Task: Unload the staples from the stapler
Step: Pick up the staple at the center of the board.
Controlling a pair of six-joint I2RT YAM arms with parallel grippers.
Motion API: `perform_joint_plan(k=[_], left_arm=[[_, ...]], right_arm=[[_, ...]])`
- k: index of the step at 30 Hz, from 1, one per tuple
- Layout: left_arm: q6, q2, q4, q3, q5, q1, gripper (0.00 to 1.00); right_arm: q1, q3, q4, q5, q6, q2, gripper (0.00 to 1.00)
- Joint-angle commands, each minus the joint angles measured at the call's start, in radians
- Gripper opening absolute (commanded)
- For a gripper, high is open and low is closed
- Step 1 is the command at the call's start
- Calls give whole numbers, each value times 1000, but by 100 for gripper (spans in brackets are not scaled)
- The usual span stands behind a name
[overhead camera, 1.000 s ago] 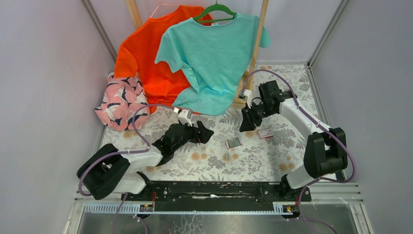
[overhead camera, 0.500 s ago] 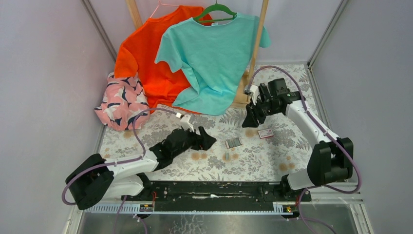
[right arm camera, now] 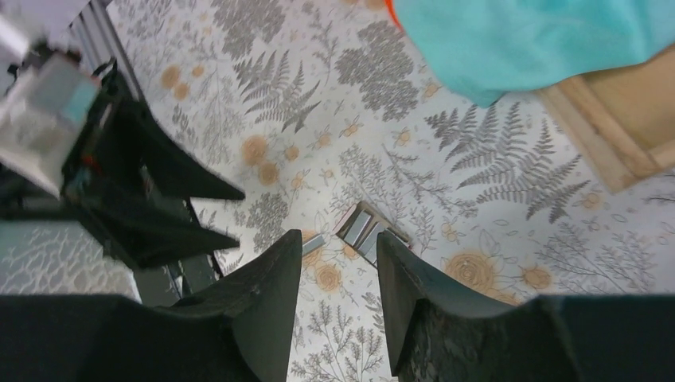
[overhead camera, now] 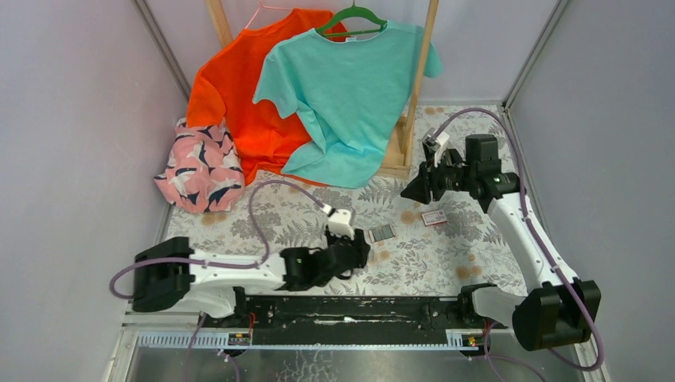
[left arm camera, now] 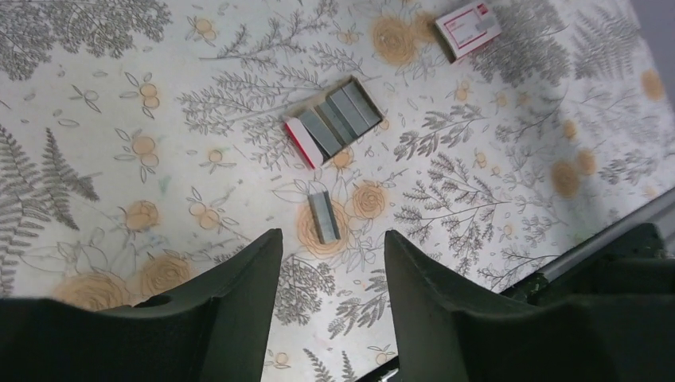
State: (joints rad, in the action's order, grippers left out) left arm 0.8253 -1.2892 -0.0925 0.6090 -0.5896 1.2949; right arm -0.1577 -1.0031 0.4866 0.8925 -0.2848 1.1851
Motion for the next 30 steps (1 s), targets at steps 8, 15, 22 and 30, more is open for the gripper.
perform_joint_plan(k=[8, 15, 22, 30], left_arm=[[156, -254, 386, 273, -215, 121, 56], [126, -316, 387, 331, -261, 119, 53], [100, -443, 419, 431, -235, 106, 53], [114, -491, 435, 459, -141, 43, 50]], right_arm=[[53, -3, -65, -32, 88, -40, 48], [54, -1, -63, -41, 80, -47, 48], [54, -9, -51, -27, 74, -49, 48], [55, 3, -62, -42, 73, -78, 48]])
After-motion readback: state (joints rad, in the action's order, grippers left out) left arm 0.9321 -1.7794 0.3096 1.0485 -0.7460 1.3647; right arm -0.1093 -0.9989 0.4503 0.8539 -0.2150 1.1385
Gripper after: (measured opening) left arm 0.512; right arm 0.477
